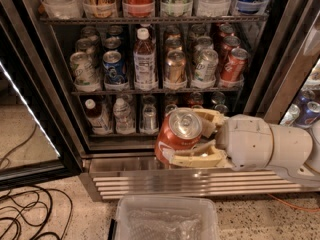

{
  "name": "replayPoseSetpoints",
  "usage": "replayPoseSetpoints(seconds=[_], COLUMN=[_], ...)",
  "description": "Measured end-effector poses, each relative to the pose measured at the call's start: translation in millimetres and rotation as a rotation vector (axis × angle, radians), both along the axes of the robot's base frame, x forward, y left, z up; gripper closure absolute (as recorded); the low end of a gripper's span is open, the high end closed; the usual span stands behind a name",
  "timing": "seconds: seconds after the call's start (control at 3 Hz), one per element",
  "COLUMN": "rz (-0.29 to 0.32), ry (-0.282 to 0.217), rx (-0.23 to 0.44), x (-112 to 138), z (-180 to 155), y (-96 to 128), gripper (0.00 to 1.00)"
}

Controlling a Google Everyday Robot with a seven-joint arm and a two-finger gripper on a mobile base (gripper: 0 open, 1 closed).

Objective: Pick coke can from bottom shelf of fridge

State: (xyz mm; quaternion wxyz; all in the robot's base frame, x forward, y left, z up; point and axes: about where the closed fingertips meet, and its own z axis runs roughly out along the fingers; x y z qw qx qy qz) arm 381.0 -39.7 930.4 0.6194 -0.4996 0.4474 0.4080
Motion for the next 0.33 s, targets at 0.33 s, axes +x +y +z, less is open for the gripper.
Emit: replayPoseSetpoints(seconds=[0.33], rz=[0.0], ry=[0.0], rx=[0.0], x=[-0.1], z=[0.1], y=[0.1], gripper=[1.0])
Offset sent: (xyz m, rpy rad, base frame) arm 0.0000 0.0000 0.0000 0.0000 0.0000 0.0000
